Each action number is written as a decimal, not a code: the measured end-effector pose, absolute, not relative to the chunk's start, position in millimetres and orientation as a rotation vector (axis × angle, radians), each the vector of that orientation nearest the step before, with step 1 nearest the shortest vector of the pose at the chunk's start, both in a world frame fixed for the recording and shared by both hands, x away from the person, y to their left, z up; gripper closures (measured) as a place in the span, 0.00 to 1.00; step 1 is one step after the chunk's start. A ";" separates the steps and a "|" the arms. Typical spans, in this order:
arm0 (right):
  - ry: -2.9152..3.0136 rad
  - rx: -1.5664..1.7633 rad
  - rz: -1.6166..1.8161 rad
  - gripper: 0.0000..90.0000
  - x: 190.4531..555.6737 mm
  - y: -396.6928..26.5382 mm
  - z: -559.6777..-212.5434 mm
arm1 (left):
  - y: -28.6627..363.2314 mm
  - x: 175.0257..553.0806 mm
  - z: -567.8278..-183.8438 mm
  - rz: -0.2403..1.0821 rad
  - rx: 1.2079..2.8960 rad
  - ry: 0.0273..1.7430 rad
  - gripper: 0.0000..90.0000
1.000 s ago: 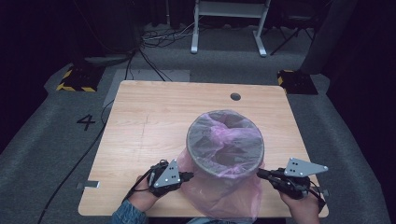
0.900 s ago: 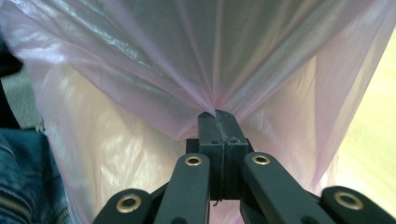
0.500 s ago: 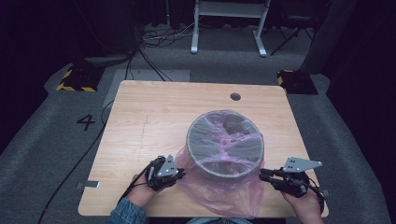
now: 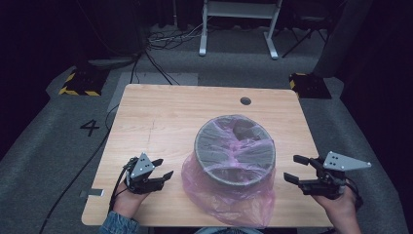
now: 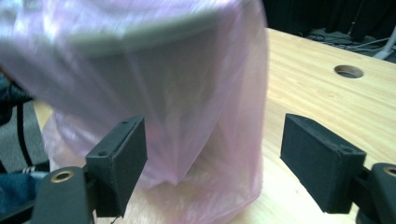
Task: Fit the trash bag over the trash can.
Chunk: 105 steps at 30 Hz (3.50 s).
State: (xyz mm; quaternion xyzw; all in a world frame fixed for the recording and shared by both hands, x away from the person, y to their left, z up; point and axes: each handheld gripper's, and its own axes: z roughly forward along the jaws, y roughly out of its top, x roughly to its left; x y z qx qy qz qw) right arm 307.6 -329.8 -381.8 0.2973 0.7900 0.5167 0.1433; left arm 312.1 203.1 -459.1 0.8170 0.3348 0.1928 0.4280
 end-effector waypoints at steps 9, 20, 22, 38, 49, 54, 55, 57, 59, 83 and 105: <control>2.193 0.853 1.493 0.25 316.4 -326.5 -360.0 | 212.6 312.2 -474.3 0.485 2.075 0.951 0.48; 2.242 1.136 1.528 0.16 329.0 -311.3 -334.2 | 225.7 313.4 -483.8 0.514 2.086 1.031 0.48; 2.262 1.062 1.522 0.21 333.0 -309.6 -332.3 | 226.8 313.5 -484.4 0.515 2.086 1.034 0.48; 2.257 0.794 1.518 0.22 342.4 -289.9 -303.5 | 228.1 317.3 -489.8 0.523 2.090 1.084 0.47; 2.213 0.793 1.490 0.24 352.6 -256.0 -269.0 | 229.5 322.5 -495.0 0.519 2.121 1.126 0.47; 2.223 0.782 1.477 0.24 362.1 -240.4 -261.0 | 230.2 324.7 -496.3 0.510 2.120 1.141 0.47; 2.236 0.764 1.467 0.24 364.0 -237.1 -260.0 | 230.3 325.1 -496.7 0.514 2.126 1.141 0.47; 2.258 0.740 1.464 0.27 368.2 -228.5 -259.4 | 230.3 325.7 -498.0 0.515 2.131 1.140 0.47; 2.263 0.744 1.475 0.26 371.2 -221.0 -259.9 | 231.1 325.9 -498.3 0.510 2.129 1.140 0.46; 2.451 0.707 1.355 0.23 390.6 -123.1 -310.3 | 237.9 328.4 -503.8 0.491 2.078 1.136 0.39; 2.647 0.777 1.065 0.29 408.4 -101.4 -365.6 | 237.5 328.1 -503.8 0.491 2.075 1.143 0.39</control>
